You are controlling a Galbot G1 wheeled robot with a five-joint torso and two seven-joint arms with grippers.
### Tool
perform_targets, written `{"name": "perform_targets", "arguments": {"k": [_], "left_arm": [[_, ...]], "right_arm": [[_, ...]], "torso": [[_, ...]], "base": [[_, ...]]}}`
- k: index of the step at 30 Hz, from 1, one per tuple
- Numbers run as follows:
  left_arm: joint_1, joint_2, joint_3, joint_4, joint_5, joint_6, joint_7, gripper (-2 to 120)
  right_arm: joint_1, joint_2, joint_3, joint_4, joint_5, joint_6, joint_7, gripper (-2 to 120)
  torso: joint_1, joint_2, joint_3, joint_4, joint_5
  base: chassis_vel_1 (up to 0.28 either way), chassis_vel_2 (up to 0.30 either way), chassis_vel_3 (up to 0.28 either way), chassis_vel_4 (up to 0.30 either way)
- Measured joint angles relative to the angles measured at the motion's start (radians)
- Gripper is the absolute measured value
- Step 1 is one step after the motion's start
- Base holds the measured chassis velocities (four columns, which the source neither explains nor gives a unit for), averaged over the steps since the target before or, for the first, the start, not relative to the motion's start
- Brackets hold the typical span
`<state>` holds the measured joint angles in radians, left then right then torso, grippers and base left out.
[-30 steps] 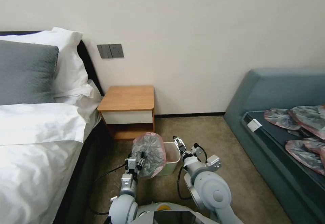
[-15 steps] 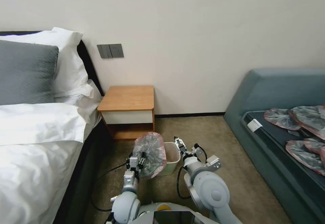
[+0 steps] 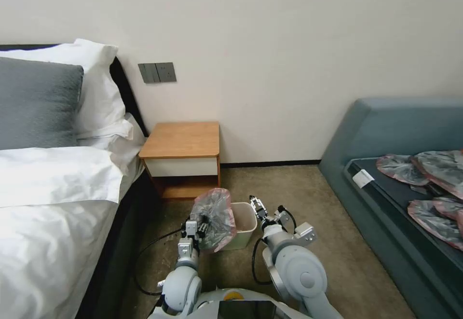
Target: Pick up the garbage bag from the table and place it over the trash can.
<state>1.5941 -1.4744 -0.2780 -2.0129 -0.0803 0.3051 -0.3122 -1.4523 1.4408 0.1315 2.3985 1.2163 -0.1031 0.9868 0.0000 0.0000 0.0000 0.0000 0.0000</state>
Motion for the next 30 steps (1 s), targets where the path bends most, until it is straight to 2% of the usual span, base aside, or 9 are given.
{"name": "perform_targets", "arguments": {"k": [9, 17, 20, 21, 23, 24, 26, 27, 30], "left_arm": [[-0.025, -0.011, 0.003, 0.026, -0.024, 0.014, -0.006, 58], [-0.031, -0.02, 0.004, 0.039, -0.025, 0.015, -0.009, 40], [-0.031, -0.022, 0.004, 0.043, -0.026, -0.001, -0.019, 27], [-0.031, -0.022, 0.004, 0.043, -0.026, -0.001, -0.019, 27], [-0.026, -0.022, 0.004, 0.045, -0.027, -0.035, -0.035, 15], [-0.026, -0.022, 0.004, 0.045, -0.027, -0.035, -0.035, 15], [-0.013, -0.019, 0.003, 0.039, -0.028, -0.095, -0.029, 10], [-0.004, -0.018, -0.001, 0.038, -0.029, -0.142, -0.013, 9], [0.008, -0.017, -0.009, 0.037, -0.026, -0.209, 0.008, 9]], "right_arm": [[0.001, -0.001, 0.005, 0.0, -0.002, 0.003, 0.0, 100], [0.002, 0.0, 0.005, -0.002, -0.001, 0.003, -0.001, 100], [0.005, -0.001, 0.005, 0.002, -0.001, 0.003, -0.001, 100], [0.005, -0.001, 0.005, 0.002, -0.001, 0.003, -0.001, 100], [0.009, -0.002, 0.01, 0.015, -0.001, 0.001, -0.007, 100], [0.009, -0.002, 0.01, 0.015, -0.001, 0.001, -0.007, 100], [0.017, -0.007, 0.011, 0.025, -0.014, -0.002, -0.019, 100], [0.025, -0.01, 0.009, 0.026, -0.026, -0.002, -0.025, 100], [0.044, -0.014, 0.0, 0.027, -0.043, -0.006, -0.039, 100]], "torso": [[0.0, 0.0, 0.0, 0.0, 0.0], [0.0, 0.0, 0.0, 0.0001, 0.0002], [0.0, 0.0, 0.0, -0.0001, 0.0003], [0.0, 0.0, 0.0, -0.0001, 0.0003], [0.0, 0.0, 0.0, -0.0006, 0.0008], [0.0, 0.0, 0.0, -0.0006, 0.0008], [0.0, 0.0, 0.0, -0.0004, 0.0006], [0.0, 0.0, 0.0, -0.0003, 0.0001], [0.0, 0.0, 0.0, 0.0001, 0.0]], "base": [[0.0, 0.0, 0.0, 0.0], [0.0, 0.0, 0.0, 0.0], [0.0, 0.0, 0.0, 0.0], [0.0, 0.0, 0.0, 0.0], [0.0, 0.0, 0.0, 0.0], [0.0, 0.0, 0.0, 0.0], [0.0, 0.0, 0.0, 0.0], [0.0, 0.0, 0.0, 0.0], [0.0, 0.0, 0.0, 0.0]]}}
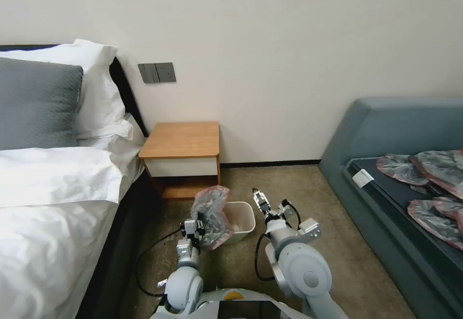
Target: Pick up the garbage bag from the table and place it over the trash can.
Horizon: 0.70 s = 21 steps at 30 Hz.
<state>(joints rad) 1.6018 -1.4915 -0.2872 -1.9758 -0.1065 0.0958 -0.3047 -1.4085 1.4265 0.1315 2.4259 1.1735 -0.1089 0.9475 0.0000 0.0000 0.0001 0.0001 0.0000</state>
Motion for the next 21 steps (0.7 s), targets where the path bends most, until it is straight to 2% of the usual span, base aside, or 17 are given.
{"name": "perform_targets", "arguments": {"k": [1, 2, 6, 7, 10, 11, 15, 21], "left_arm": [[0.012, 0.0, -0.007, -0.004, 0.003, -0.045, 0.016, 9], [0.012, 0.0, -0.007, -0.004, 0.003, -0.045, 0.016, 9], [0.048, -0.004, -0.028, -0.034, 0.019, -0.156, 0.073, 9], [0.048, -0.004, -0.028, -0.034, 0.019, -0.156, 0.073, 9], [0.074, -0.017, -0.044, -0.062, 0.057, -0.228, 0.106, 9], [0.074, -0.017, -0.044, -0.062, 0.057, -0.228, 0.106, 9], [0.094, -0.028, -0.06, -0.093, 0.096, -0.271, 0.119, 9], [0.102, -0.039, -0.08, -0.109, 0.119, -0.296, 0.121, 9]], "right_arm": [[0.016, -0.002, -0.003, 0.005, -0.005, -0.011, -0.016, 100], [0.016, -0.002, -0.003, 0.005, -0.005, -0.011, -0.016, 100], [0.059, -0.017, -0.004, 0.032, -0.004, -0.062, -0.116, 100], [0.059, -0.017, -0.004, 0.032, -0.004, -0.062, -0.116, 100], [0.099, -0.043, -0.001, 0.058, 0.059, -0.099, -0.187, 100], [0.099, -0.043, -0.001, 0.058, 0.059, -0.099, -0.187, 100], [0.161, -0.074, 0.01, 0.075, 0.22, -0.157, -0.216, 100], [0.184, -0.091, -0.015, 0.073, 0.263, -0.203, -0.233, 100]], "torso": [[0.0, 0.0, 0.0, 0.0003, -0.0006], [0.0, 0.0, 0.0, 0.0003, -0.0006], [0.0, 0.0, 0.0, 0.0, -0.0006], [0.0, 0.0, 0.0, 0.0, -0.0006], [0.0, 0.0, 0.0, 0.0001, -0.0001], [0.0, 0.0, 0.0, 0.0001, -0.0001], [0.0, 0.0, 0.0, 0.0, 0.0], [0.0, 0.0, 0.0, -0.0001, 0.0]], "base": [[0.0, 0.0, 0.0, 0.0], [0.0, 0.0, 0.0, 0.0], [0.0, 0.0, 0.0, 0.0], [0.0, 0.0, 0.0, 0.0], [0.0, 0.0, 0.0, 0.0], [0.0, 0.0, 0.0, 0.0], [0.0, 0.0, 0.0, 0.0], [0.0, 0.0, 0.0, 0.0]]}}
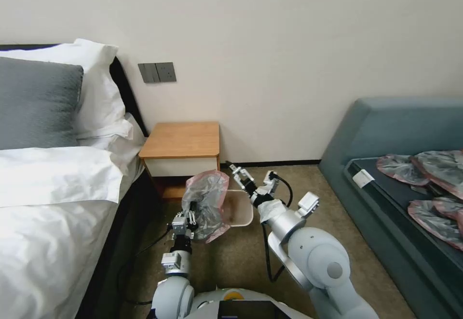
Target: Pick up the garbage bag from the table and place it over the trash can.
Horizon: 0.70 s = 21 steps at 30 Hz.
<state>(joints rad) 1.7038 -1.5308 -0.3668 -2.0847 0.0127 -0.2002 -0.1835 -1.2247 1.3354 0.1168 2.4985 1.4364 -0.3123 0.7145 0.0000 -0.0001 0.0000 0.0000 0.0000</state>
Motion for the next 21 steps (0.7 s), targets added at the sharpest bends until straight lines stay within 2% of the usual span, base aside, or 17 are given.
{"name": "perform_targets", "arguments": {"k": [5, 11, 20, 21], "left_arm": [[0.002, -0.009, -0.026, -0.023, 0.009, -0.008, -0.002, 9], [0.011, -0.009, -0.046, -0.063, 0.007, -0.007, -0.003, 9], [0.035, -0.007, -0.052, -0.104, 0.005, -0.003, 0.001, 9], [0.04, -0.01, -0.05, -0.11, 0.008, -0.002, 0.002, 9]], "right_arm": [[0.006, -0.005, -0.059, -0.031, -0.001, -0.043, 0.003, 100], [0.026, 0.011, -0.108, -0.068, -0.038, -0.051, -0.004, 100], [0.039, 0.031, -0.12, -0.115, -0.092, -0.045, -0.052, 99], [0.041, 0.035, -0.119, -0.121, -0.093, -0.041, -0.06, 95]], "torso": [[0.0, 0.0, 0.0, 0.0, -0.0001], [0.0, 0.0, 0.0, 0.0, 0.0], [0.0, 0.0, 0.0, 0.0, 0.0], [0.0, 0.0, 0.0, 0.0, 0.0]], "base": [[0.0, 0.0, 0.0, 0.0], [0.0, 0.0, 0.0, 0.0], [0.0, 0.0, 0.0, 0.0], [0.0, 0.0, 0.0, 0.0]]}}
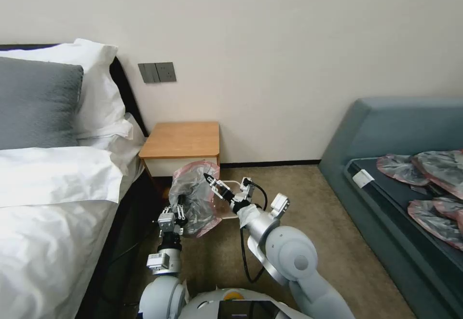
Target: Pick up the garbage bag from the table and place it over the trash can.
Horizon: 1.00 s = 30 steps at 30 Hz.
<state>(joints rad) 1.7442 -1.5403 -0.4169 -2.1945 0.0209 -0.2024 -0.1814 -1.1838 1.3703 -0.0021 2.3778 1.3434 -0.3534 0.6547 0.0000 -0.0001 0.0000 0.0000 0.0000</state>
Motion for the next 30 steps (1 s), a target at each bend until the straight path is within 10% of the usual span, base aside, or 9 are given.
{"name": "perform_targets", "arguments": {"k": [26, 30], "left_arm": [[0.019, -0.007, 0.015, -0.024, 0.011, 0.008, 0.004, 9], [0.019, -0.007, 0.015, -0.024, 0.011, 0.01, 0.005, 9]], "right_arm": [[-0.009, 0.011, 0.031, -0.025, -0.005, 0.013, -0.034, 0], [-0.009, 0.01, 0.034, -0.025, -0.007, 0.015, -0.036, 0]], "torso": [[0.0, 0.0, 0.0, 0.0, 0.0], [0.0, 0.0, 0.0, 0.0, 0.0001]], "base": [[0.0, 0.0, 0.0, 0.0], [0.0, 0.0, 0.0, 0.0]]}}
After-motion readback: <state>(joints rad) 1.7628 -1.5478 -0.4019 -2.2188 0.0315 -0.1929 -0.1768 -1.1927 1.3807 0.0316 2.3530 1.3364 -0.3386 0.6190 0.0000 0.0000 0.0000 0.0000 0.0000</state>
